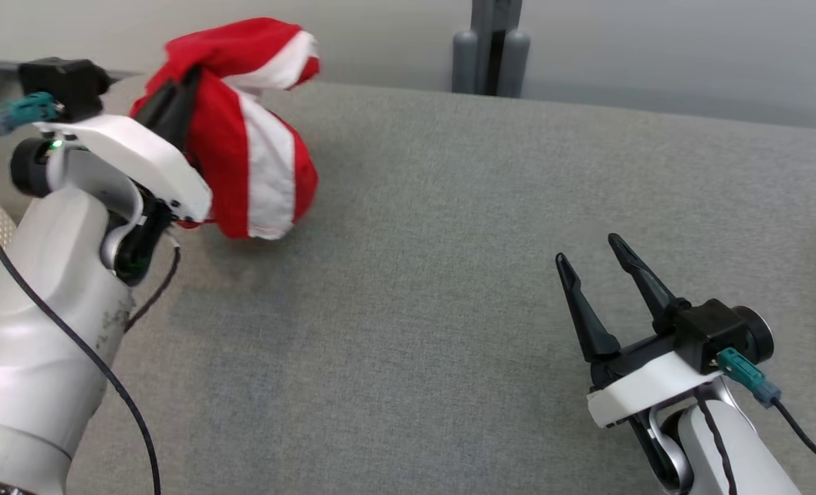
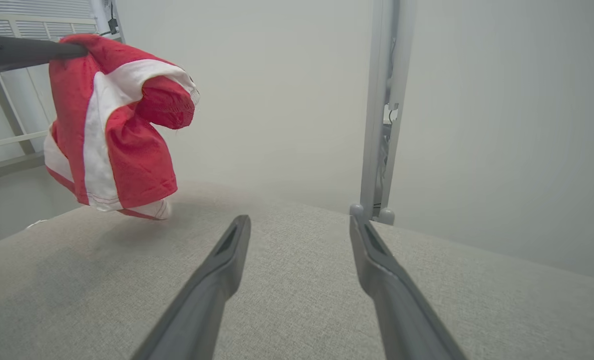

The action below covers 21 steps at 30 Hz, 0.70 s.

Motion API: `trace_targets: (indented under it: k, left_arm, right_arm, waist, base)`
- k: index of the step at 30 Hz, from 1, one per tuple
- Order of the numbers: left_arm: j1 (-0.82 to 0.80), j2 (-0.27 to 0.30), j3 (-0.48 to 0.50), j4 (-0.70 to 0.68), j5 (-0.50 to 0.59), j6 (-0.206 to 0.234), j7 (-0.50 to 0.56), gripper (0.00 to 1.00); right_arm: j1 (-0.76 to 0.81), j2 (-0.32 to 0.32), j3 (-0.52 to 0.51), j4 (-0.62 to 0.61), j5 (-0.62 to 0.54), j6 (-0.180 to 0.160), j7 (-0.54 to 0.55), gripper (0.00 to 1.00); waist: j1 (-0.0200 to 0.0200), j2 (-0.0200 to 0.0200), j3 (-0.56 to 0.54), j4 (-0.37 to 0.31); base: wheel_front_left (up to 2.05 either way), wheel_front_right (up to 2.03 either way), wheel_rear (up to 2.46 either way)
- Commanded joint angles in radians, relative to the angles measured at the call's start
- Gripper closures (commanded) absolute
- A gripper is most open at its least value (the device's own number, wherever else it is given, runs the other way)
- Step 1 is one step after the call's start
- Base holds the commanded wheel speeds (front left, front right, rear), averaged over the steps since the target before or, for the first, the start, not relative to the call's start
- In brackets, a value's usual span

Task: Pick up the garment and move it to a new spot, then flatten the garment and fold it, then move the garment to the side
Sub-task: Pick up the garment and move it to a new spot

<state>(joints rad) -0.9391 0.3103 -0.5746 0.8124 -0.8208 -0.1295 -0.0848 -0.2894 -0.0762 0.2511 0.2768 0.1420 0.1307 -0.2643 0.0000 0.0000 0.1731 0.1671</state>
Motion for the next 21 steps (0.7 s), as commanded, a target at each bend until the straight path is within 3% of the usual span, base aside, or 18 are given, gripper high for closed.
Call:
trace_targets:
  k: [1, 9, 21]
  left_arm:
    - [0.017, 0.015, -0.014, -0.017, -0.011, -0.001, -0.009, 1.00]
    - [0.004, 0.086, -0.190, -0.182, -0.037, -0.001, -0.062, 1.00]
    - [-0.077, 0.186, -0.663, -0.428, -0.083, -0.001, -0.057, 1.00]
  right_arm:
    - [0.015, -0.005, -0.007, -0.002, 0.006, 0.000, -0.001, 0.00]
    - [0.027, 0.003, -0.032, -0.018, 0.007, 0.000, -0.001, 0.00]
    - [0.006, 0.019, -0.059, -0.052, 0.006, 0.000, -0.001, 0.00]
  waist:
    - [0.0000, 0.0000, -0.034, -0.025]
    - [0.0000, 0.0000, -0.076, -0.124]
    - [0.0000, 0.0000, -0.040, -0.314]
  base:
    - [0.00, 0.00, 0.00]
    - [0.00, 0.00, 0.00]
    - [0.00, 0.00, 0.00]
